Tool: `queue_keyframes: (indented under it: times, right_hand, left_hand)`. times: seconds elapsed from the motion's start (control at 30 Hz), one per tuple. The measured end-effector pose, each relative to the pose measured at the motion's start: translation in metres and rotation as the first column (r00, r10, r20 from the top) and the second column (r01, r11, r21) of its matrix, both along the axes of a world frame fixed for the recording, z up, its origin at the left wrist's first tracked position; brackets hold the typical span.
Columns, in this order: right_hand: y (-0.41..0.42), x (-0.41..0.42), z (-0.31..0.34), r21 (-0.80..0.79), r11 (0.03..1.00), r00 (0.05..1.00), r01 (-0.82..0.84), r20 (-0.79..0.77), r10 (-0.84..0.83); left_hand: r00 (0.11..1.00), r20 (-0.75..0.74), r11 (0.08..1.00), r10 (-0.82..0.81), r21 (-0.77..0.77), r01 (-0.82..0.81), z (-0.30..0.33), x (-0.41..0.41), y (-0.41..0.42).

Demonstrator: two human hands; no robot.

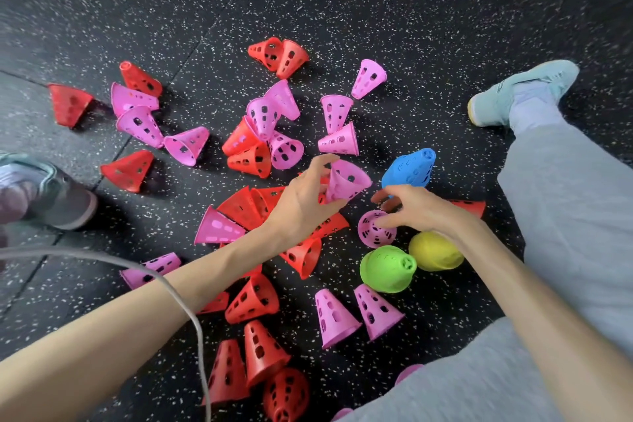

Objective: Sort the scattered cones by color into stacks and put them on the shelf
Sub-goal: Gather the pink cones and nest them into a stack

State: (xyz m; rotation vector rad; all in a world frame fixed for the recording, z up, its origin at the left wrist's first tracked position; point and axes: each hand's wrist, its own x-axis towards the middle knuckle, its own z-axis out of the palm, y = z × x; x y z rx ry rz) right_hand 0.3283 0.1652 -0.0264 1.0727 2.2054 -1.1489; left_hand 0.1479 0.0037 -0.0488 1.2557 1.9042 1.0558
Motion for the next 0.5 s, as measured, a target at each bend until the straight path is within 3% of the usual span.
queue_keyframes:
  times: [0.3,0.5]
  right_hand:
    - [-0.012,-0.001,-0.005,0.028,1.000,0.995,-0.011,0.100,0.008]
    - [-0.014,-0.003,-0.004,0.058,0.998,0.997,-0.018,0.078,0.013]
  left_hand:
    - [0.999,0.050,0.999,0.011,0.038,-0.013,0.009,-0.007,-0.012]
    - [0.998,0.055,1.000,0.008,0.028,-0.010,0.008,-0.007,-0.016]
